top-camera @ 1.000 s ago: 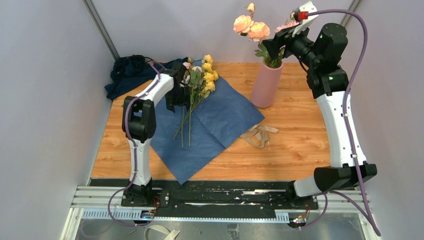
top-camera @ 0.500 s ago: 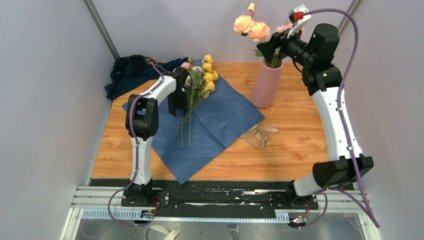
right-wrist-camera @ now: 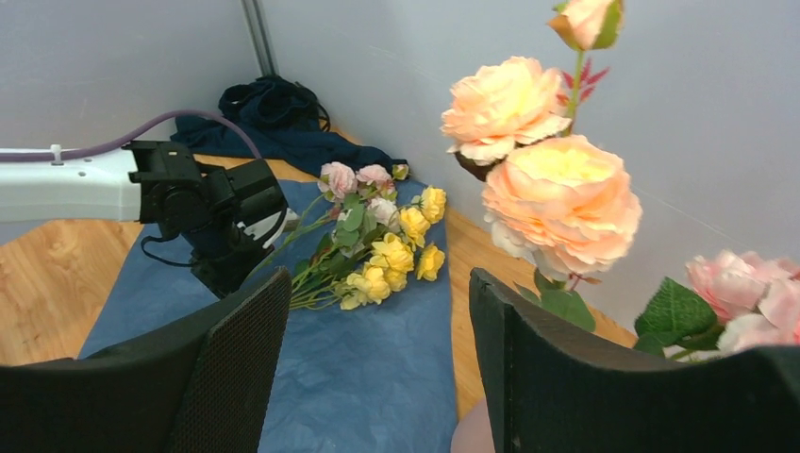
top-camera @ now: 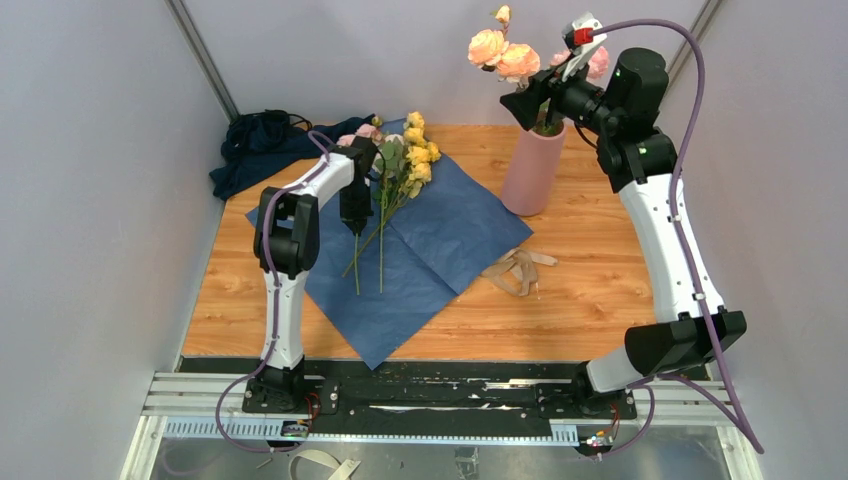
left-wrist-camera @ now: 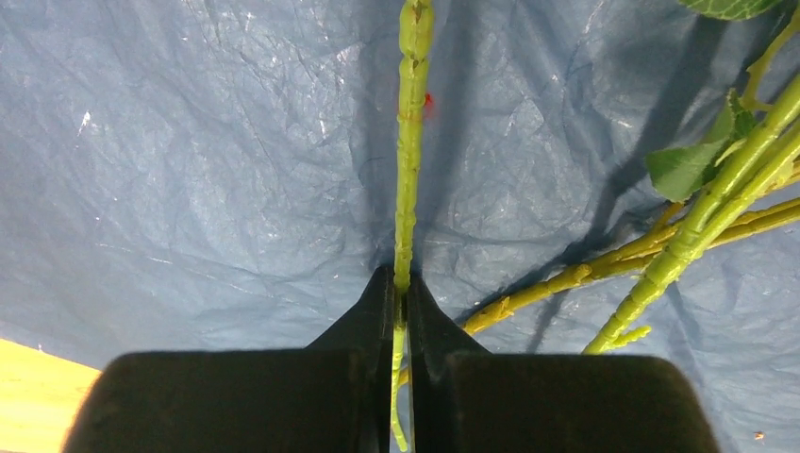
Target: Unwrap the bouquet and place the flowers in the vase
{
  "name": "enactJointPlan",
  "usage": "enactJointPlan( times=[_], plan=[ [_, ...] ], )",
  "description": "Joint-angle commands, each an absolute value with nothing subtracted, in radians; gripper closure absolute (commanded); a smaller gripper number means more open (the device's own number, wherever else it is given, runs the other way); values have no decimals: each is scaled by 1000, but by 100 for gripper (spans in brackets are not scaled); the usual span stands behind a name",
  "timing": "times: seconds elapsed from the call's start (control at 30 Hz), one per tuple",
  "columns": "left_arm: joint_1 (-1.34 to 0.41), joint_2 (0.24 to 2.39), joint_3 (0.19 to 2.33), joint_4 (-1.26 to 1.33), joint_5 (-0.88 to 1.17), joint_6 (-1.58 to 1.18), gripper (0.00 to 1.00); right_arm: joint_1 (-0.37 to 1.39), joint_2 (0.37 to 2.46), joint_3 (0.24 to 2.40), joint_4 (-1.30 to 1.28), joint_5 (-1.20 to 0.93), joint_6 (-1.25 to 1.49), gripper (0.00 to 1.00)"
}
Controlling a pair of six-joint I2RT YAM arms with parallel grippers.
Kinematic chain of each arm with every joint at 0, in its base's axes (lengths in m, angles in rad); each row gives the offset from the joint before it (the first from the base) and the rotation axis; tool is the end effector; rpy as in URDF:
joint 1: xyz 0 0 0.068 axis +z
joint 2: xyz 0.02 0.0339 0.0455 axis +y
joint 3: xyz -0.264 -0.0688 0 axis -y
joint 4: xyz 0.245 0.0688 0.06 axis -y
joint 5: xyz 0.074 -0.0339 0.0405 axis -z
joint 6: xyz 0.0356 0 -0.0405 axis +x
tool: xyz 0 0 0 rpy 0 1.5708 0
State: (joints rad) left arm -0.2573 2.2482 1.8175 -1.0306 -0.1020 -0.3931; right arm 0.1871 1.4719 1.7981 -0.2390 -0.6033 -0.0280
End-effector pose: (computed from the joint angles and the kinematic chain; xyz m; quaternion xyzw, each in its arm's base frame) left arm 0.4314 -0.1098 0.1627 -0.0704 0.9947 0.0308 0.0680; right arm 0.3005 0.0775 0.5206 -0.2870 0.6179 0.2560 0.6858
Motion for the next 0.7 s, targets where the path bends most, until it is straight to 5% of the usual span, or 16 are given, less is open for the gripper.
enactJointPlan(
  times=[0.0,0.2,0.67],
  plan=[
    [-259,2188,1781,-995,-110,-382,100,216,1436,1820,-213,-661,-64,28],
    [-259,2012,1775,-956,-130,-353,100,252,1479,1941,-268,-876,-30,32],
    [-263,1616,1557,-663,-95,-308,100,469,1802,1983,-372,-775,81,33]
  ],
)
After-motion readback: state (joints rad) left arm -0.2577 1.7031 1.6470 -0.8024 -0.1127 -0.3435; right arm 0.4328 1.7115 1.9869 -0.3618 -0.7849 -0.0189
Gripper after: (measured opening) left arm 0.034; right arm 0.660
